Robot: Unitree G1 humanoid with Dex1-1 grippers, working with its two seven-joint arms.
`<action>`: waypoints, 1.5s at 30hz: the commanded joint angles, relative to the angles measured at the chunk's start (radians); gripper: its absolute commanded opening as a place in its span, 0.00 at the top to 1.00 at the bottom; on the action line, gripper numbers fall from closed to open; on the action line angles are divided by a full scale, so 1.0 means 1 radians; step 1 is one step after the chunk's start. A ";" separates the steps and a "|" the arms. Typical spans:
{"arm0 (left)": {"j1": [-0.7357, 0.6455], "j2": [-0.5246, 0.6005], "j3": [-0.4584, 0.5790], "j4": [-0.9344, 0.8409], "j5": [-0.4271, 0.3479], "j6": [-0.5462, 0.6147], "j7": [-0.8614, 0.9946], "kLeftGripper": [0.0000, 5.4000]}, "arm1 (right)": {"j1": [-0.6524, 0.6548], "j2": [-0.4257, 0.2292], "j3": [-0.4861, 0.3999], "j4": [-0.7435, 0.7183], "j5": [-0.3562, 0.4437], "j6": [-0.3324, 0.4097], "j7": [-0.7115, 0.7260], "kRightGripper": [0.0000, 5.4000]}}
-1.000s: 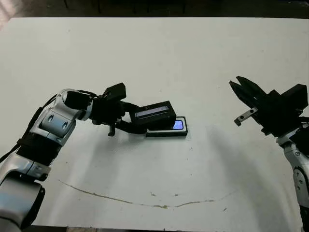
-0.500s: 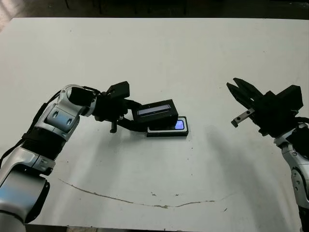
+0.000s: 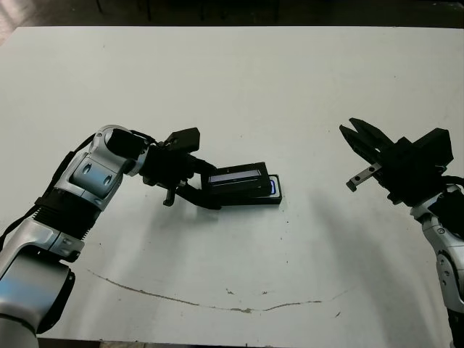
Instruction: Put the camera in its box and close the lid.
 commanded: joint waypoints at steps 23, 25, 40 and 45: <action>-0.023 -0.067 -0.084 0.060 0.096 -0.016 -0.012 0.71 | 0.033 -0.017 -0.013 -0.002 0.007 0.031 0.023 1.00; -0.012 -0.063 -0.082 0.025 0.086 -0.008 -0.018 0.71 | 0.032 -0.017 -0.013 -0.006 0.008 0.044 0.021 1.00; 0.013 -0.122 -0.147 -0.029 0.148 0.007 0.074 0.71 | 0.027 -0.012 -0.012 0.008 0.019 0.051 0.026 1.00; 0.003 -0.160 -0.195 -0.013 0.201 0.006 0.110 0.71 | 0.032 -0.014 -0.009 0.001 0.013 0.044 0.026 1.00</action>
